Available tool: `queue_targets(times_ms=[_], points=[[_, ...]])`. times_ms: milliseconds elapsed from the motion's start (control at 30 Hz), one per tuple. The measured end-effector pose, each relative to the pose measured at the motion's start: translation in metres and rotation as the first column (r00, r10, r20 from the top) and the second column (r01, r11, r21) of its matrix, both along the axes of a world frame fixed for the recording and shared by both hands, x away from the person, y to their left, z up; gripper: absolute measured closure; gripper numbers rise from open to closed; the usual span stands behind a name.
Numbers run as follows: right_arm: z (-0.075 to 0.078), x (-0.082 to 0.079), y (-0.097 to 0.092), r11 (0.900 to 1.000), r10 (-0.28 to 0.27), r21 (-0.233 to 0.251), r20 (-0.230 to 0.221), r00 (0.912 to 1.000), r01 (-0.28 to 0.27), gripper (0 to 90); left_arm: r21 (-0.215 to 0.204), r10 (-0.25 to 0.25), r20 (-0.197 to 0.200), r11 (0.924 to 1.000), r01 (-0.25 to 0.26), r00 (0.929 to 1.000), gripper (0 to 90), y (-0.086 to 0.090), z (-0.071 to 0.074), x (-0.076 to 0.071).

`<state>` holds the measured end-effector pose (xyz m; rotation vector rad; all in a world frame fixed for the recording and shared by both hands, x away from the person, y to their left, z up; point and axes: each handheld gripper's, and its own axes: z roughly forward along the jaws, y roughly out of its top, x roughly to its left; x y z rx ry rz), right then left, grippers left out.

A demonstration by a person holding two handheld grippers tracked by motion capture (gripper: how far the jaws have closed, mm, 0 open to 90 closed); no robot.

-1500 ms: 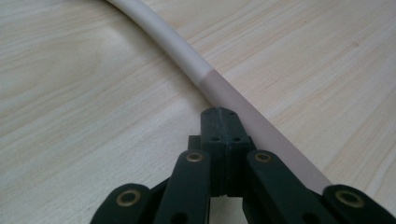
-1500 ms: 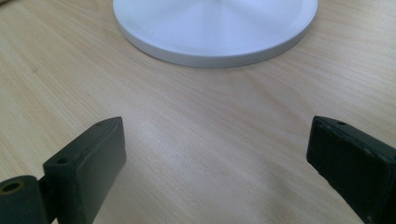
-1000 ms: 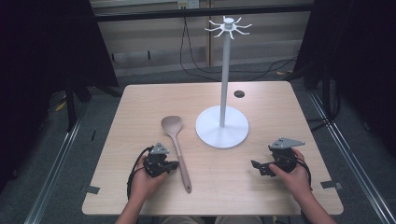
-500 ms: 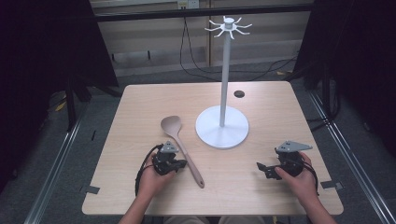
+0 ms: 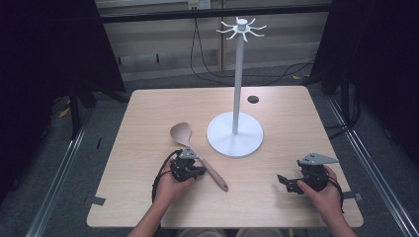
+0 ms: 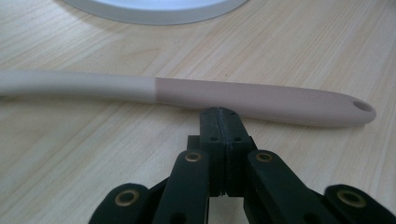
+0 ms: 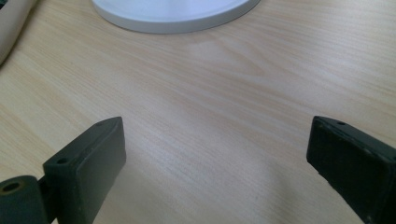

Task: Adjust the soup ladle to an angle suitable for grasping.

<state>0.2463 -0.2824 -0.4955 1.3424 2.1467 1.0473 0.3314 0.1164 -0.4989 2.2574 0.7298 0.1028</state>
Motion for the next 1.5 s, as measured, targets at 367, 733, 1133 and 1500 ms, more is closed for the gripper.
queue_targets(times_ms=[367, 733, 1133, 1500], points=[[0.002, -0.008, 0.002, 0.9999, 0.002, -0.011, 0.007, 1.0000, -0.002, 4.6, -0.017, -0.022, 0.018, 0.9996, 0.022, 0.9996, 86.5, -0.018, -0.002, 0.005], [0.003, -0.008, 0.003, 1.0000, 0.000, -0.001, 0.009, 1.0000, 0.000, 4.2, -0.060, -0.005, 0.003, 0.9982, 0.005, 1.0000, 77.8, -0.009, 0.003, 0.002], [0.004, 0.005, 0.035, 0.9953, 0.096, 0.013, 0.002, 0.9954, -0.096, 2.7, -0.088, 0.092, -0.010, 0.9919, -0.092, 0.9958, 68.2, 0.023, 0.007, 0.001], [0.017, 0.020, 0.072, 0.9854, 0.164, 0.039, 0.024, 0.9861, -0.165, 2.4, -0.098, 0.180, 0.007, 0.9790, -0.179, 0.9836, 51.9, 0.052, 0.010, -0.009]])
